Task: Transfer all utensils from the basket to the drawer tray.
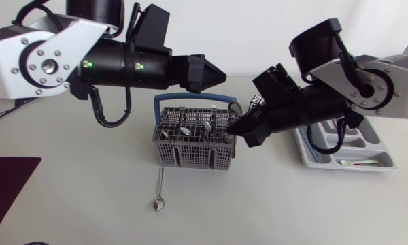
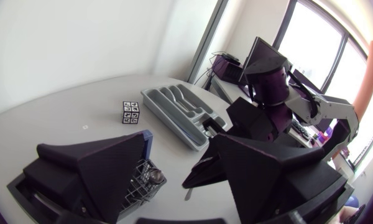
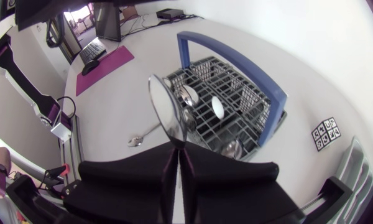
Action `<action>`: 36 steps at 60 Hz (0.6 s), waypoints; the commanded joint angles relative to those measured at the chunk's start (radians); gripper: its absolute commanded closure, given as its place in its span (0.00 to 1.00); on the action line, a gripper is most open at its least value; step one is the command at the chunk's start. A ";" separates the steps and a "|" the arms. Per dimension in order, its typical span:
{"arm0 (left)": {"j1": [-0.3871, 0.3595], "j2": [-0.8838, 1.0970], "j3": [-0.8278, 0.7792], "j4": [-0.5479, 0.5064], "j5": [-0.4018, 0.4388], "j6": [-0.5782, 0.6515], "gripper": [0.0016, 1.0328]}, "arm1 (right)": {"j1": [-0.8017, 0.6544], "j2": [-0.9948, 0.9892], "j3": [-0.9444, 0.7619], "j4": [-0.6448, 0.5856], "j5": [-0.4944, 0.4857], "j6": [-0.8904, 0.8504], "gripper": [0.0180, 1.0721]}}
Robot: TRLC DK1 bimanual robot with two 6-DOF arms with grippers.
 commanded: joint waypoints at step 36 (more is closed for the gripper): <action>0.098 -0.256 -0.357 -0.365 -0.207 1.022 0.05 | -0.684 0.008 0.015 -0.495 -0.065 -0.981 0.95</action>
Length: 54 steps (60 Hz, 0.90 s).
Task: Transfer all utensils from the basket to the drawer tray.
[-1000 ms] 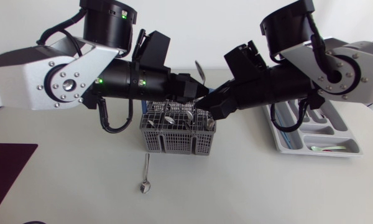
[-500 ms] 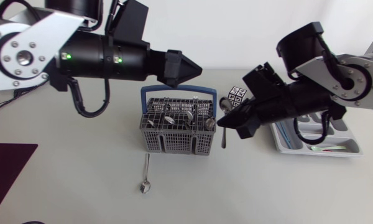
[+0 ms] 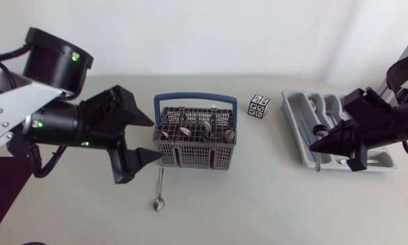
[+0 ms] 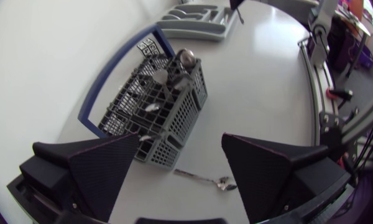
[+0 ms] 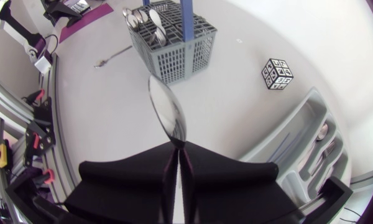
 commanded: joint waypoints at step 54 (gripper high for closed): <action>-0.048 0.029 -0.457 0.313 -0.180 0.722 0.05 | -0.419 0.547 0.098 0.562 0.357 -0.752 0.68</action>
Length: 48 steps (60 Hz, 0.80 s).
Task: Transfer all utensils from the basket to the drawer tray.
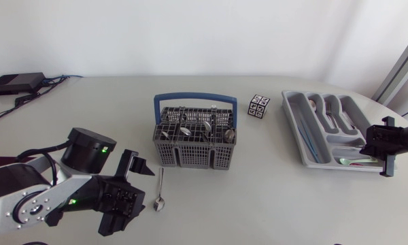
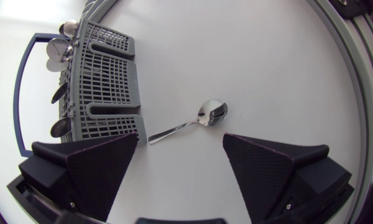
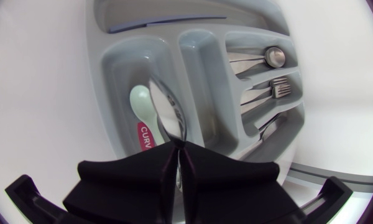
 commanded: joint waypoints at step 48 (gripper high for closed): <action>0.010 0.224 -0.017 0.179 -0.058 0.264 0.07 | 0.111 -0.532 -0.354 -0.122 -0.102 0.128 0.07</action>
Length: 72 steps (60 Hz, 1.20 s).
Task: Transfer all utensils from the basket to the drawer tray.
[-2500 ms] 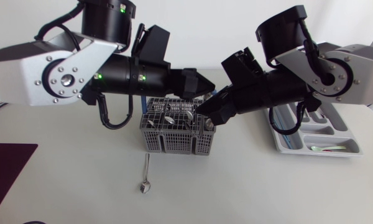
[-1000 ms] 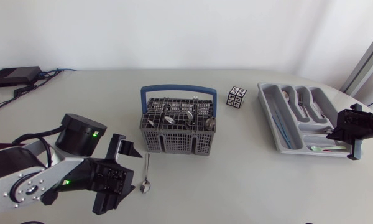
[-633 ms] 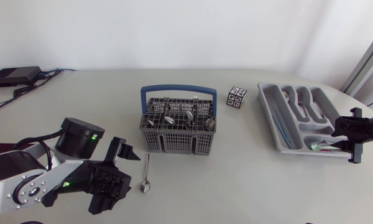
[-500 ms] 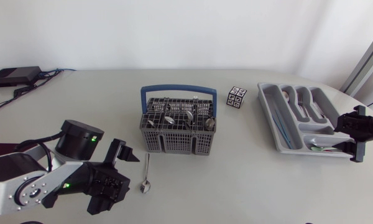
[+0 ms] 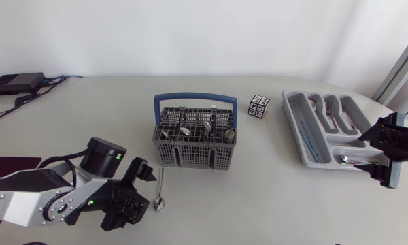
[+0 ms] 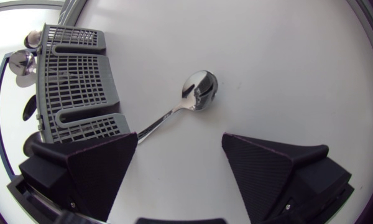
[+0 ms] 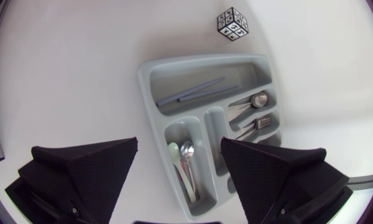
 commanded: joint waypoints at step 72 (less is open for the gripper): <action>-0.108 0.318 0.483 -0.541 -0.109 0.487 0.11 | 0.282 -0.360 -0.357 -0.057 -0.026 0.147 0.07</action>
